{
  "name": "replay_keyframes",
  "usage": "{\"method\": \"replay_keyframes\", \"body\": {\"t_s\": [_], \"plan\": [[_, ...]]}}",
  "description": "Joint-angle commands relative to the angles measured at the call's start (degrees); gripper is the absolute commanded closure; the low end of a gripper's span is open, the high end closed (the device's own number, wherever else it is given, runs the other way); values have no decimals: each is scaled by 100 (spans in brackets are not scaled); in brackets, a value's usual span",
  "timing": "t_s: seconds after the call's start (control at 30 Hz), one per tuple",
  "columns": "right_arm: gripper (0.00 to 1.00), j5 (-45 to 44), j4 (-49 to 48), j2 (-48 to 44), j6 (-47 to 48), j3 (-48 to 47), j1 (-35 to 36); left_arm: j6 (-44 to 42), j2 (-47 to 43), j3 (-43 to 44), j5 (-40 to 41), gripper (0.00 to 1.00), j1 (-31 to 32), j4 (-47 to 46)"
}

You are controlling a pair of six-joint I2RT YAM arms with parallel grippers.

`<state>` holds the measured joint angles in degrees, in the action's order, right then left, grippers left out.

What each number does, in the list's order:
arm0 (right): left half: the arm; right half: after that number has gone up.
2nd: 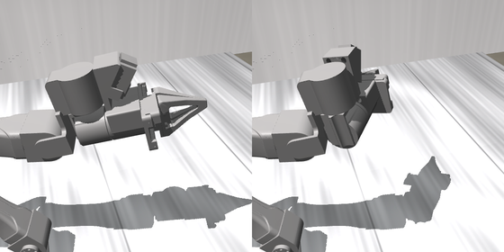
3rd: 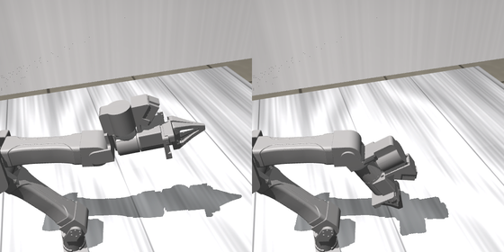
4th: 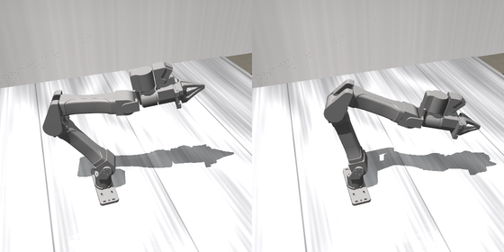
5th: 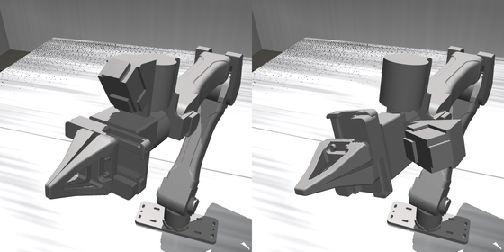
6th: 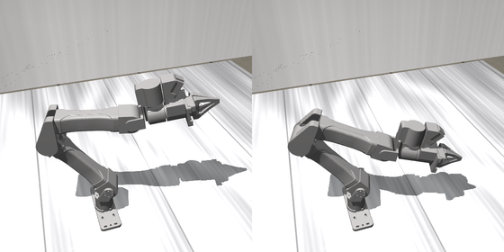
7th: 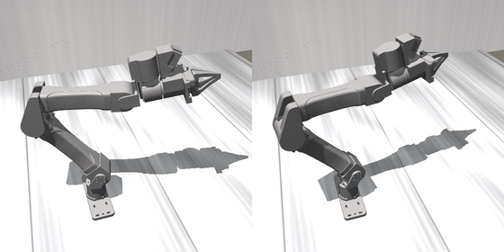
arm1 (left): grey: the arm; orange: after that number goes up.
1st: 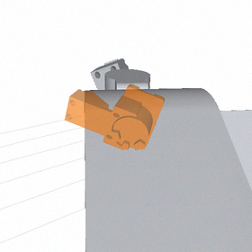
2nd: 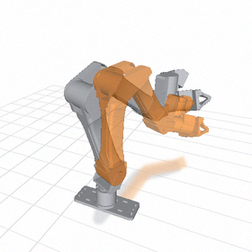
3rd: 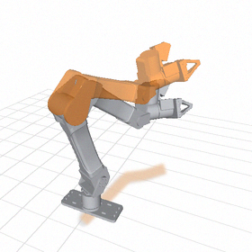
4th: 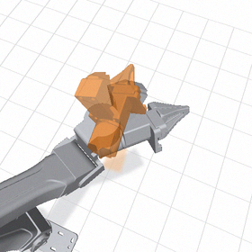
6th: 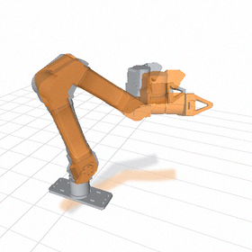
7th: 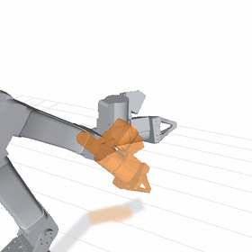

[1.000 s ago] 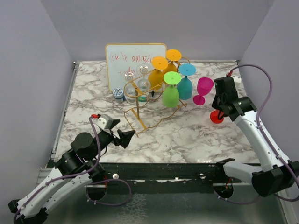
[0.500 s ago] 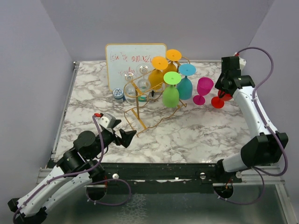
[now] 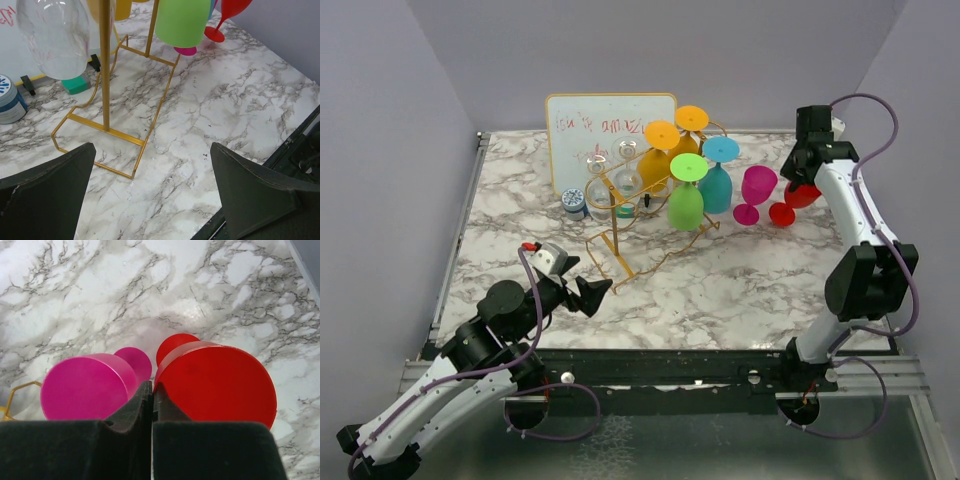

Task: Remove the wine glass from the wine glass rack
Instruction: Place the wine glass at the center of the board.

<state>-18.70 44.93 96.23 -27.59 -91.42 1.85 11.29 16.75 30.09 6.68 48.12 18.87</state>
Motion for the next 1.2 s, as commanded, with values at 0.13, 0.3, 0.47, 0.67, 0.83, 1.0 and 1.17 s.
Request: {"method": "replay_keyframes", "body": {"t_s": [0.13,0.3,0.47,0.67,0.83,1.0,1.17], "plan": [[99,37,64,636,-121,-635,-35,-74,58,-77,-268,1,-13,-134],[100,-98,291,1043,8,-1054,-36,-68,106,-74,-299,1,-13,-147],[99,-44,288,1201,11,-1026,-35,-63,156,-91,-316,1,-10,-165],[100,-37,310,1350,70,-1052,-35,-65,249,-91,-386,1,-11,-190],[100,114,288,1425,132,-1048,-35,-57,217,-91,-373,1,-12,-188],[98,270,320,1527,136,-1075,-35,-57,240,-99,-374,1,-5,-191],[89,236,337,1487,212,-1071,-35,-56,258,-104,-399,1,-12,-199]]}}
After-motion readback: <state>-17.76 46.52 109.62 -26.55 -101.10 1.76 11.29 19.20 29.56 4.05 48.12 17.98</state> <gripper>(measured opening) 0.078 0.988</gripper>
